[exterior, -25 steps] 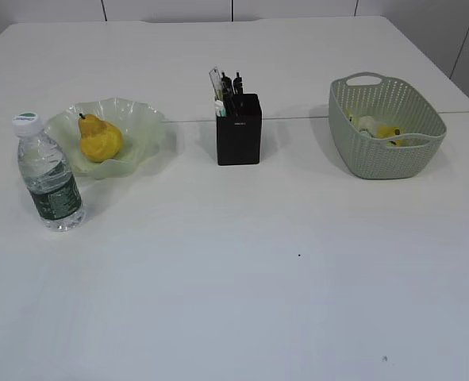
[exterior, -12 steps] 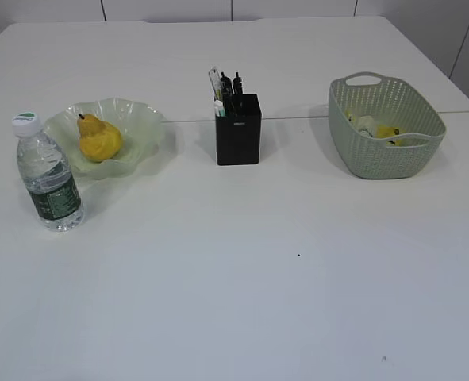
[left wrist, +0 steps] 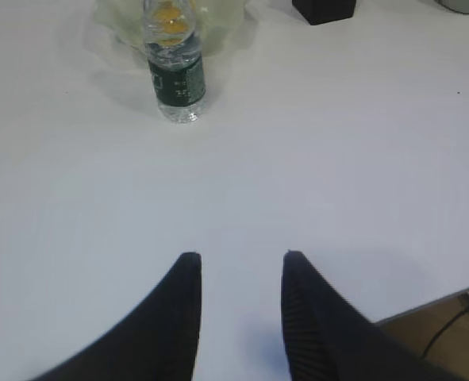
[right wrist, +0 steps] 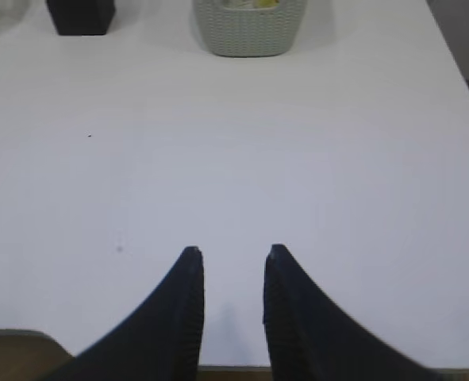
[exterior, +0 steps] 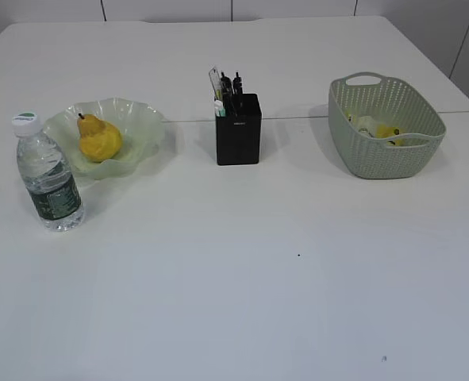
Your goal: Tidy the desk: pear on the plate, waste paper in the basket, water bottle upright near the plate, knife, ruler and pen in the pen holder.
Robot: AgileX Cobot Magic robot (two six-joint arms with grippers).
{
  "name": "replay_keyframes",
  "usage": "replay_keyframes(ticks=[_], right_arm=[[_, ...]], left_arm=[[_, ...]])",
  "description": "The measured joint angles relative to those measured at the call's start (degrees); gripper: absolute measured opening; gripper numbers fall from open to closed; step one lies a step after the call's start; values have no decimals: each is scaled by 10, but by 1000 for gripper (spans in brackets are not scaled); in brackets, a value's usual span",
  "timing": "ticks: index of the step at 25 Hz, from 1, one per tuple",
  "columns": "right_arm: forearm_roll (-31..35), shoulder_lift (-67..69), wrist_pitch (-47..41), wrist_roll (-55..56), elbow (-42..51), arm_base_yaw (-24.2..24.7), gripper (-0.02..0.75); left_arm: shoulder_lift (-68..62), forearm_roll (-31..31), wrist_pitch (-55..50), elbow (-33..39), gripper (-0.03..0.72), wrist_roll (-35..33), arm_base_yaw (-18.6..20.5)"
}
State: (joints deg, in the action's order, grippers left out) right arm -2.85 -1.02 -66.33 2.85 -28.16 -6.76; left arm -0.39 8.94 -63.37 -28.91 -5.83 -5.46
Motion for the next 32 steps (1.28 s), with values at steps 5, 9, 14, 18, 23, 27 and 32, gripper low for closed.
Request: replay_keyframes(ticks=[5,9,14,18,23,27,32], right_arm=[[0,0,0,1,0,79,230],[0,0,0,1,0,99,230],[0,0,0,1,0,99,230],[0,0,0,1,0,99,230],[0,0,0,1,0,99,230],[0,0,0,1,0,99,230],[0,0,0,1,0,99,230]], left_arm=[[0,-1,0,0,238,0,18],[0,-1,0,0,238,0,22],[0,-1,0,0,238,0,22],[0,-1,0,0,238,0,22],[0,-1,0,0,238,0,22],[0,-1,0,0,238,0,22],[0,-1,0,0,238,0,22]])
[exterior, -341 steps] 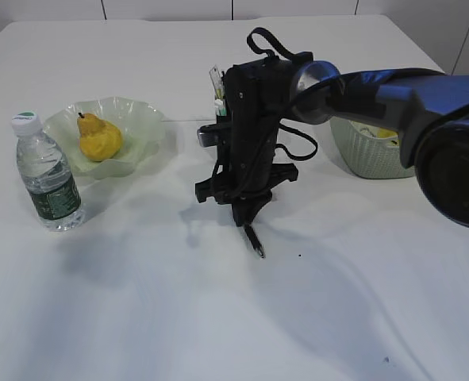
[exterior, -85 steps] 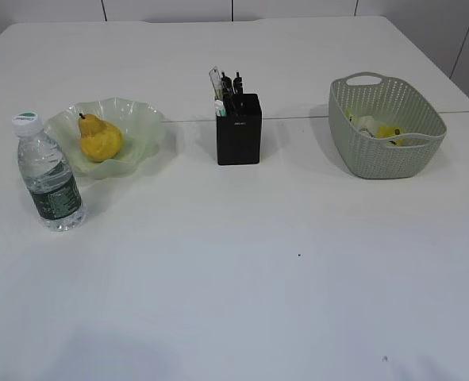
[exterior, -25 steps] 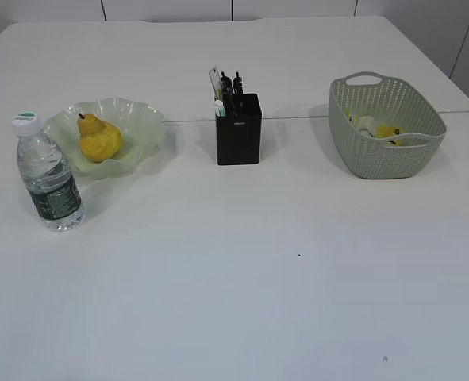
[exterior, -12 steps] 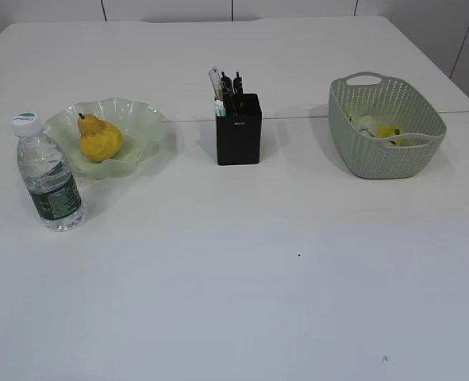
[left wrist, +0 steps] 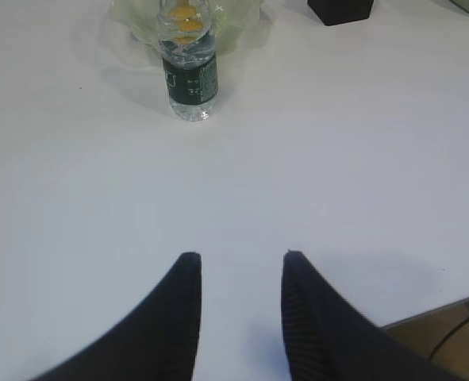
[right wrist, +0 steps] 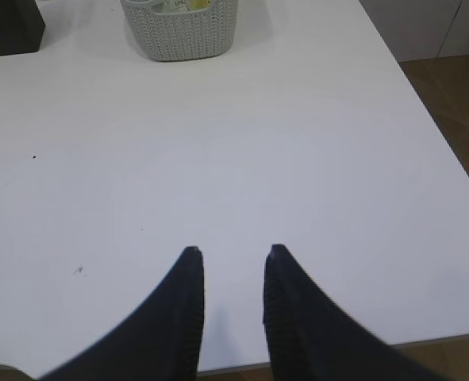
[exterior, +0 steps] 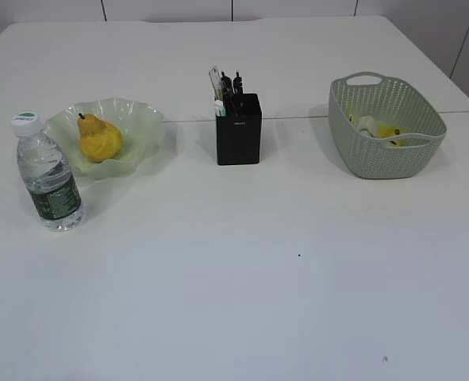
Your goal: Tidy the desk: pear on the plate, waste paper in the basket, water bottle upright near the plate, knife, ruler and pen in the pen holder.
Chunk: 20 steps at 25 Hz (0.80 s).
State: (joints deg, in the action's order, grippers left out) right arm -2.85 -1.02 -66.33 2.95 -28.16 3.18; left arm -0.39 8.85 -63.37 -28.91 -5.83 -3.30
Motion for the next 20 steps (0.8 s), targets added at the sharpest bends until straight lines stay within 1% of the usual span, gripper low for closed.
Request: replay_keyframes(ticks=[6,8,10,11,14,15,17,20], right_arm=[[0,0,0,0,0,0,229],[0,0,0,0,0,0,233],[0,0,0,0,0,0,279],[0,0,0,0,0,0,322],[0,0,0,0,0,0,479],[0,0,0,0,0,0,513],[0,0,0,0,0,0,555],[0,0,0,0,0,0,575]], left_arm=[[0,0,0,0,239,0,0],[0,0,0,0,249,0,0],[0,0,0,0,306,0,0],[0,0,0,0,347,0,0],[0,-3,0,0,529,0,0],[0,-3,0,0,566,0,0],[0,-3,0,0,605,0,0],[0,-3,0,0,606,0,0]])
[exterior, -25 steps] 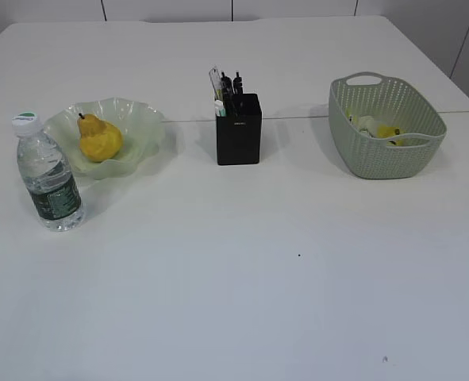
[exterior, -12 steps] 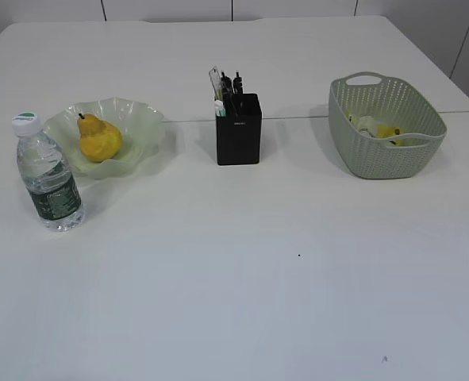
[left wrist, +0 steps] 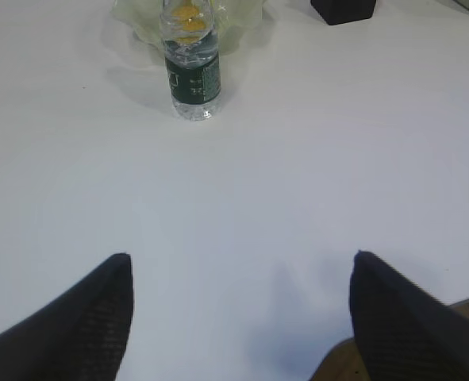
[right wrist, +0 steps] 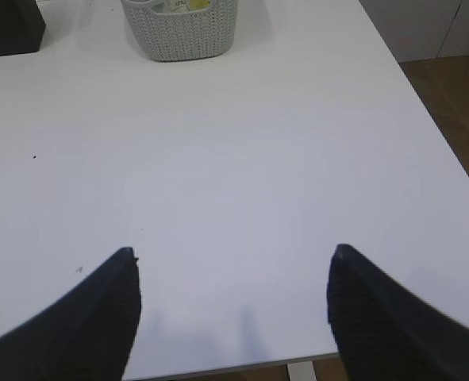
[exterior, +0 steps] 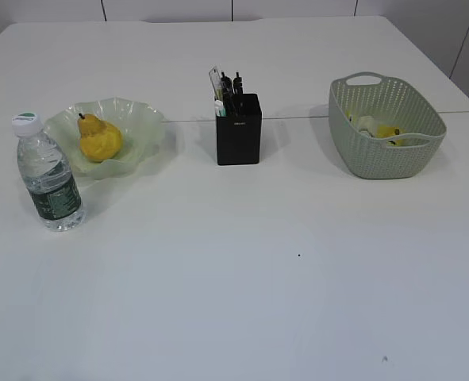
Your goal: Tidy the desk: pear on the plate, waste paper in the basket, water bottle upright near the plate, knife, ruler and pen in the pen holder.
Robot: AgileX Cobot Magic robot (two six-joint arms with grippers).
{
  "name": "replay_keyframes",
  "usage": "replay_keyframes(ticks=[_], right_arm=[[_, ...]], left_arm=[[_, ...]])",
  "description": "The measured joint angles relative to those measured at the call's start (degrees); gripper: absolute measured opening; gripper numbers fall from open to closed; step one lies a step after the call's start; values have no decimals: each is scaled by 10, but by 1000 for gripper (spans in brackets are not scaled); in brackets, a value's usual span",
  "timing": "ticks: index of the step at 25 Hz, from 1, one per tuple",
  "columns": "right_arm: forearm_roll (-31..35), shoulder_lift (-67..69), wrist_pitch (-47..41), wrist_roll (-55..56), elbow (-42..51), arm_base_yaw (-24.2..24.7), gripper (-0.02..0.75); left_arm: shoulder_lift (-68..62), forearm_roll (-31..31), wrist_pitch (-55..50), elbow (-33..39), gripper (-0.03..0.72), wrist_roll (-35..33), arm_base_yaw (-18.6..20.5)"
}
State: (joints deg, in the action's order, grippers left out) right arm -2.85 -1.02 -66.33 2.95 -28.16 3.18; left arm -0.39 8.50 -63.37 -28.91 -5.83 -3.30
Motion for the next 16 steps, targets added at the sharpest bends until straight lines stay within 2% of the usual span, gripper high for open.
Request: replay_keyframes(ticks=[8,16], right_arm=[[0,0,0,0,0,0,577],[0,0,0,0,0,0,577]], left_arm=[[0,0,0,0,559,0,0],[0,0,0,0,550,1,0]])
